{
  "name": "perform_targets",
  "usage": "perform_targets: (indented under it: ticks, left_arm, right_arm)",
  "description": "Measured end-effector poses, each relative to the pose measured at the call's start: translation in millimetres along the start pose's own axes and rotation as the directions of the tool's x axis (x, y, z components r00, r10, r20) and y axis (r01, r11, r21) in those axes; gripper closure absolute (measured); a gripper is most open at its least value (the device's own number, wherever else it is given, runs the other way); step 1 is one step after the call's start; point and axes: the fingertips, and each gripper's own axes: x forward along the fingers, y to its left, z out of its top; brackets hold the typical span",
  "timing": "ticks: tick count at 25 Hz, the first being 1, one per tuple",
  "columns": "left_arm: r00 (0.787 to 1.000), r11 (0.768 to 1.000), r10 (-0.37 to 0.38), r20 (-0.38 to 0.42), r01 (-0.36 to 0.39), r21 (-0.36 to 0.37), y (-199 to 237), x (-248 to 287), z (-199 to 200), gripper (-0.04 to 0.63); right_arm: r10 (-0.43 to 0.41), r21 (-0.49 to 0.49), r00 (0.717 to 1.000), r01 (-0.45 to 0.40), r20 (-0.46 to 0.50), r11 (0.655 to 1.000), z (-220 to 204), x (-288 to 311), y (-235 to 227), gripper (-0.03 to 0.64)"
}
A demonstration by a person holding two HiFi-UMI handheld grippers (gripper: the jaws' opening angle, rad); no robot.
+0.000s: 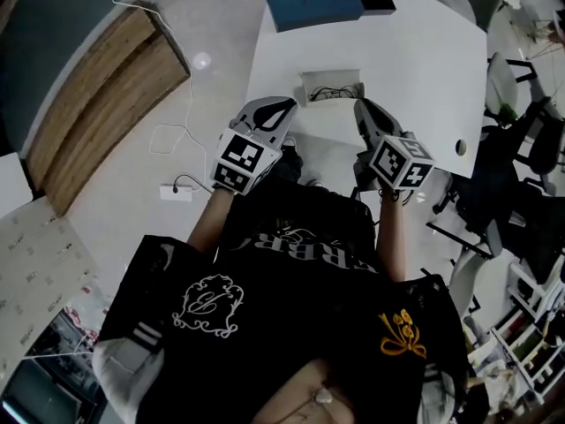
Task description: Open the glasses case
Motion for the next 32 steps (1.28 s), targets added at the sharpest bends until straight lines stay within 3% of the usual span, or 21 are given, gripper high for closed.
perform_targets:
  ticks: [5,11,23,32]
  left_arm:
    - [1.0,1.0,0.002,-0.005,-0.002,0.016,-31.2,-3.0,-3.2,0.569]
    - [1.0,1.0,0.001,0.026,-0.002,0.023,-99.7,-14.2,1.7,0.569]
    - [0.995,0.997,0.08,0.064,-0.08,0.003,-220.4,-71.9,-22.9,0.569]
    - [0.989,0.993,0.117,0.094,-0.118,0.008,-277.6,-112.8,-41.4,0.569]
  right_arm:
    - [0.046,-0.021,0.999,-0.046,0.003,0.999,-15.9,-25.8,12.8,0.577]
    - [0.082,-0.029,0.996,-0.081,0.029,0.996,-34.6,-84.9,12.8,0.603]
    - [0.208,-0.06,0.976,-0.205,0.059,0.977,-97.2,-192.9,34.6,0.603]
    - [0.278,-0.13,0.958,-0.268,0.065,0.955,-136.8,-249.9,64.7,0.603]
